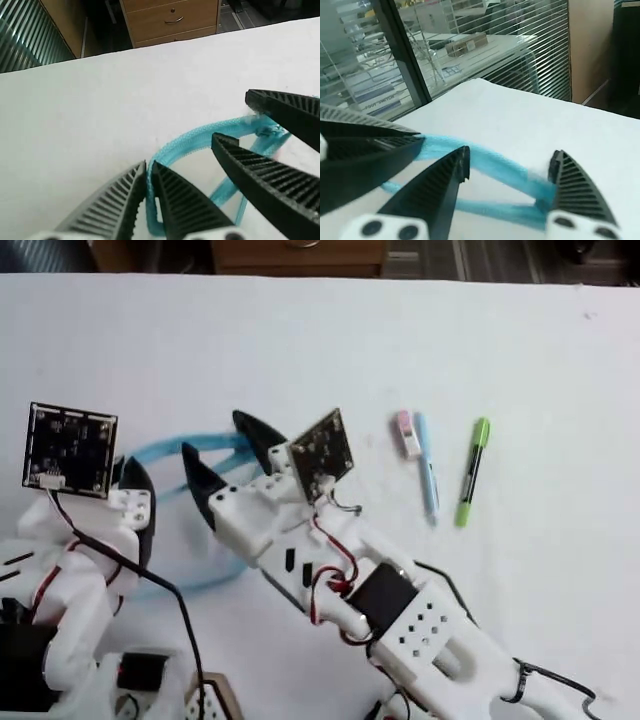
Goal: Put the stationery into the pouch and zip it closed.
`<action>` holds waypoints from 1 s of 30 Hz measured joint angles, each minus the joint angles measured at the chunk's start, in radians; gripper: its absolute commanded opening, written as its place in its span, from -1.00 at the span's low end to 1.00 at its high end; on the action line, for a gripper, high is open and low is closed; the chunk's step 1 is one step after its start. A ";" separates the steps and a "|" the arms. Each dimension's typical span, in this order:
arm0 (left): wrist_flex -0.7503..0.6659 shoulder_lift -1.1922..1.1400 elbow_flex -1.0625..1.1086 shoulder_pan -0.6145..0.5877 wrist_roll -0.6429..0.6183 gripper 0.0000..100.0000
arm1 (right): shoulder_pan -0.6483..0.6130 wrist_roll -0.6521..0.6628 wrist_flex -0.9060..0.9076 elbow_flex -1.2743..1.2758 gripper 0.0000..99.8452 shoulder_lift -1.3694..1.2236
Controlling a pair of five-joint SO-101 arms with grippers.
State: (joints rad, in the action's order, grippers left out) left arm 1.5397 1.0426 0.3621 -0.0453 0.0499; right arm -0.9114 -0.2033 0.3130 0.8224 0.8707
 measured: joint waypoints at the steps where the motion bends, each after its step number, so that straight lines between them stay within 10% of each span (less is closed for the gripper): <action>1: 0.000 0.000 0.000 0.000 0.000 -0.95 | 0.000 0.000 0.015 -0.026 -0.49 0.000; 7: 0.000 0.000 0.000 0.000 0.000 -0.95 | 0.064 0.000 0.109 -0.210 -0.49 -0.003; 20: 0.000 0.000 0.000 0.000 0.000 -0.95 | 0.637 0.244 0.726 -0.663 -0.49 -0.394; 30: 0.000 0.000 0.000 0.000 0.000 -0.95 | 0.698 0.354 1.053 -0.882 -0.49 -0.864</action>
State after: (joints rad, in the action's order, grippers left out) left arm 1.5397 1.0426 0.3621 -0.0453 0.0499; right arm -0.2133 0.1511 1.3656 -0.0598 0.0069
